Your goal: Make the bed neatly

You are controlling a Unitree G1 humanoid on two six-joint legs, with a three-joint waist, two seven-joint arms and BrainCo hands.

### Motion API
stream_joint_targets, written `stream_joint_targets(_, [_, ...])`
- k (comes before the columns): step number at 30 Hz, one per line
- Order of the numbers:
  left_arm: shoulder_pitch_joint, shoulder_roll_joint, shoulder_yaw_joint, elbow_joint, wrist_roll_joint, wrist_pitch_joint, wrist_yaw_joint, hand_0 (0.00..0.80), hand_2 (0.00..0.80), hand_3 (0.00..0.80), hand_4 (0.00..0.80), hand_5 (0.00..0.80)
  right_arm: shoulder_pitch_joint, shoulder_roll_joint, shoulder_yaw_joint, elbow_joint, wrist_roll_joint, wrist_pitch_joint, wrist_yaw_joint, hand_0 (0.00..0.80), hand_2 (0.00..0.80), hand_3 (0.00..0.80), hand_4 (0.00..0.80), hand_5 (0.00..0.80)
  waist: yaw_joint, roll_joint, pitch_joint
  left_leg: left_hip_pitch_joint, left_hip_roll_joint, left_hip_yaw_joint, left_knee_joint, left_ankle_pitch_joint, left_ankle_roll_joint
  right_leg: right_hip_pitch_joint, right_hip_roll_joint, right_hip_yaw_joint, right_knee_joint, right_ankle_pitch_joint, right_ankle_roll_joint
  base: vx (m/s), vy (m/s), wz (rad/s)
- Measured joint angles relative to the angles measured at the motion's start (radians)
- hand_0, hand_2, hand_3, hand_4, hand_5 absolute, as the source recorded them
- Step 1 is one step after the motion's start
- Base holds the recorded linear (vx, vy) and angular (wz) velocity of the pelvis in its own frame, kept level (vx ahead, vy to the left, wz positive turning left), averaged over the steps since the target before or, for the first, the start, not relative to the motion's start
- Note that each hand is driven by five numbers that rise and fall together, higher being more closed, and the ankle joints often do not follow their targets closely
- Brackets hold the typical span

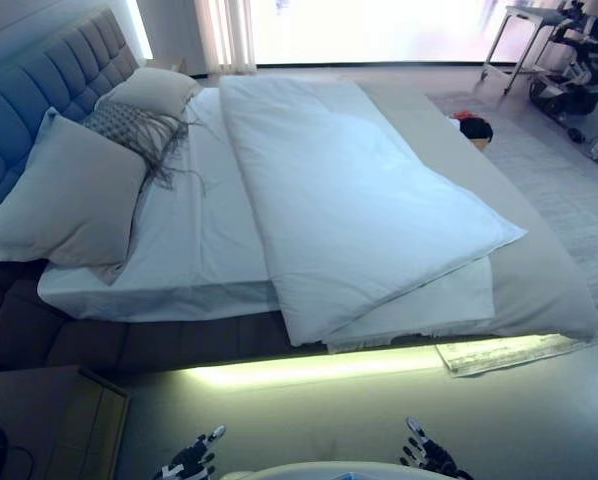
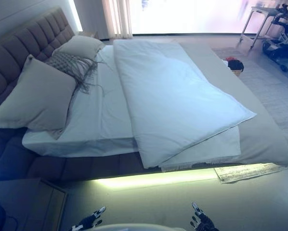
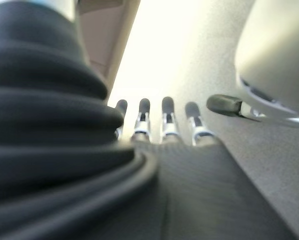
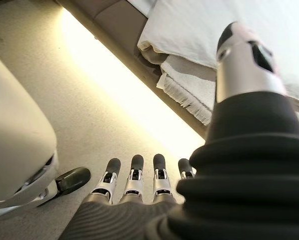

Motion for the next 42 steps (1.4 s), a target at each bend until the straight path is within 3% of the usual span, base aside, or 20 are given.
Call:
stream_joint_targets(8, [0.001,0.0,-0.001,0.006,0.0,0.059,-0.001,0.0,0.0,0.0,0.0,0.0,0.005,0.0,0.002,0.004,-0.019,0.008,-0.007,0.0,0.0,0.0,0.0,0.0,0.0,0.0,-0.015,0.0,-0.002,0.0,0.003,0.002,-0.005,0.0,0.0,0.0,0.0,0.0,0.0,0.0,0.0,0.0])
stream_joint_targets(24, [0.009,-0.002,-0.009,0.011,0.012,0.063,0.018,0.0,0.0,0.0,0.0,0.0,0.004,0.0,0.038,0.005,-0.038,0.088,0.016,0.0,0.0,0.0,0.0,0.0,0.001,0.002,-0.013,0.001,0.003,-0.001,0.004,0.003,-0.005,0.007,0.002,0.0,-0.002,0.0,0.0,0.003,-0.022,0.0])
stream_joint_targets(34, [0.005,-0.002,-0.009,0.013,0.039,0.078,0.04,0.0,0.0,0.0,0.0,0.0,-0.001,-0.002,0.038,0.005,-0.037,0.092,0.015,0.0,0.0,0.0,0.0,0.0,0.0,0.014,-0.004,0.002,0.004,0.002,0.006,0.001,-0.006,-0.003,0.005,0.008,0.004,-0.004,-0.002,0.01,-0.059,-0.01])
stream_joint_targets(36, [-0.005,0.0,-0.007,0.015,0.039,0.082,0.051,0.0,0.0,0.0,0.0,0.0,-0.025,-0.004,0.038,0.005,-0.05,0.096,0.015,0.0,0.0,0.0,0.0,0.0,0.002,0.019,0.02,-0.019,0.017,0.001,0.063,-0.015,-0.012,-0.02,0.007,0.023,0.033,-0.019,-0.003,-0.065,-0.104,-0.07])
stream_joint_targets(38, [-0.042,0.008,0.003,0.048,0.037,0.079,0.064,0.0,0.0,0.0,0.0,0.0,-0.082,0.0,0.042,0.014,-0.084,0.109,0.016,0.0,0.0,0.0,0.0,0.0,0.003,0.0,0.07,-0.098,0.028,-0.012,0.236,-0.045,-0.028,-0.056,-0.012,0.039,0.095,-0.052,-0.024,-0.036,-0.084,-0.18])
stream_joint_targets(40, [-0.054,0.006,0.03,0.075,0.027,0.074,0.067,0.0,0.0,0.0,0.0,0.0,-0.123,-0.007,0.043,0.027,-0.098,0.109,0.016,0.0,0.0,0.0,0.0,0.0,0.013,-0.014,0.097,-0.205,0.037,-0.046,0.451,-0.028,-0.065,-0.072,-0.025,0.058,0.127,-0.058,-0.038,0.065,-0.004,-0.26])
stream_joint_targets(41, [-0.054,0.003,0.033,0.086,0.022,0.074,0.068,0.0,0.0,0.0,0.0,0.0,-0.126,-0.014,0.043,0.027,-0.105,0.109,0.015,0.0,0.0,0.0,0.0,0.0,0.016,-0.01,0.101,-0.241,0.044,-0.058,0.522,-0.006,-0.092,-0.072,-0.027,0.067,0.126,-0.056,-0.049,0.212,0.087,-0.19])
stream_joint_targets(42, [-0.047,-0.004,0.036,0.086,0.017,0.074,0.068,0.0,0.0,0.0,0.0,0.0,-0.128,-0.024,0.043,0.029,-0.115,0.109,0.012,0.0,0.0,0.0,0.0,0.0,0.026,-0.006,0.11,-0.269,0.05,-0.065,0.559,-0.011,-0.1,-0.065,-0.024,0.074,0.122,-0.055,-0.056,0.321,0.149,-0.2])
